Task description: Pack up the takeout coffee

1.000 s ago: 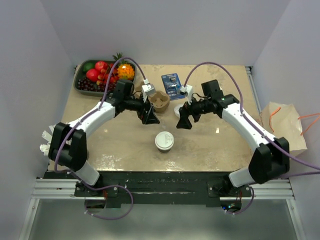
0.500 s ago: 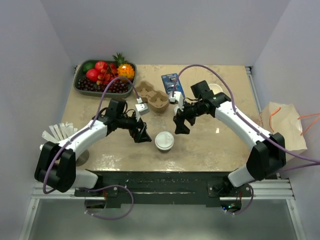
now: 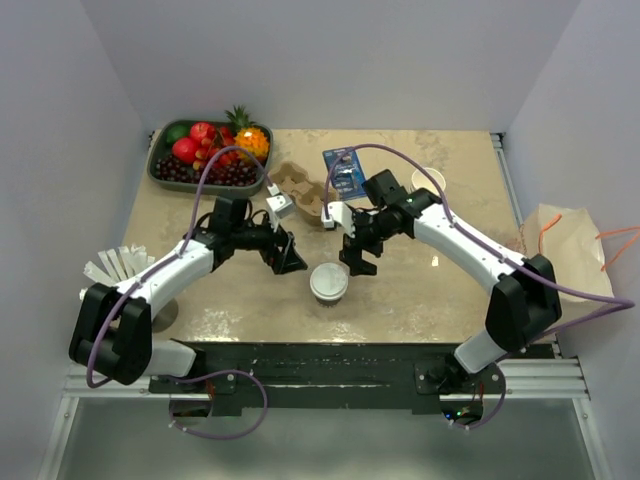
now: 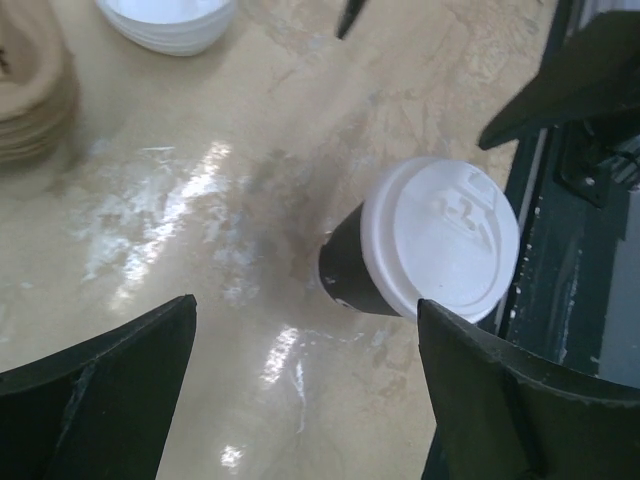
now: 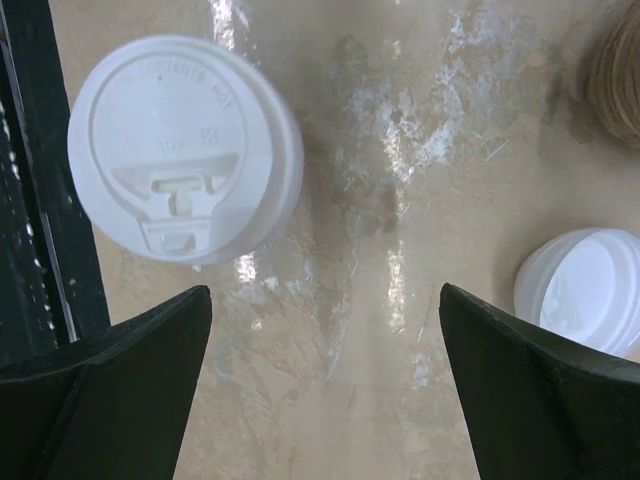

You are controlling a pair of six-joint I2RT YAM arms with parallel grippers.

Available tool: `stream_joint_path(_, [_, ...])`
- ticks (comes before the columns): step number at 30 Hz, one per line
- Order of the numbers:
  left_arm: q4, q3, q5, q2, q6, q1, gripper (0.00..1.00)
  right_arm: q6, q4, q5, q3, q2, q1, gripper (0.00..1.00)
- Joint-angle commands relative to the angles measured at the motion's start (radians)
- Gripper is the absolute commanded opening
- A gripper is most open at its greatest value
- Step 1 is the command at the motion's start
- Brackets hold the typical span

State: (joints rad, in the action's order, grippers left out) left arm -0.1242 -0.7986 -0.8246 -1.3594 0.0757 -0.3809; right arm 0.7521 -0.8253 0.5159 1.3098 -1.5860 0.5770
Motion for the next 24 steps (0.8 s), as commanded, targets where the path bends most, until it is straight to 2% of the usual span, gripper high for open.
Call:
stream_joint_path(1, [-0.069, -0.085, 0.109, 0.022, 0.032, 0.049, 0.95, 0.182, 0.067, -0.062, -0.099, 0.087, 0.033, 0.99])
stream_joint_path(4, [-0.066, -0.103, 0.153, 0.034, -0.049, 0.103, 0.95, 0.222, 0.051, -0.048, -0.153, 0.093, 0.07, 0.99])
stream_joint_path(7, [0.009, -0.106, 0.208, 0.062, -0.149, 0.146, 0.95, 0.211, 0.063, -0.04, -0.2, 0.096, 0.113, 0.99])
stream_joint_path(10, [0.069, -0.116, 0.271, 0.088, -0.208, 0.178, 0.95, 0.092, 0.17, -0.071, -0.237, 0.087, 0.139, 0.99])
stream_joint_path(14, [0.086, -0.155, 0.324, 0.112, -0.237, 0.2, 0.96, -0.159, 0.273, -0.05, -0.231, 0.037, 0.141, 0.99])
stream_joint_path(24, [0.063, -0.249, 0.34, 0.174, -0.248, 0.226, 0.96, -0.333, 0.511, -0.044, -0.236, -0.095, 0.161, 0.98])
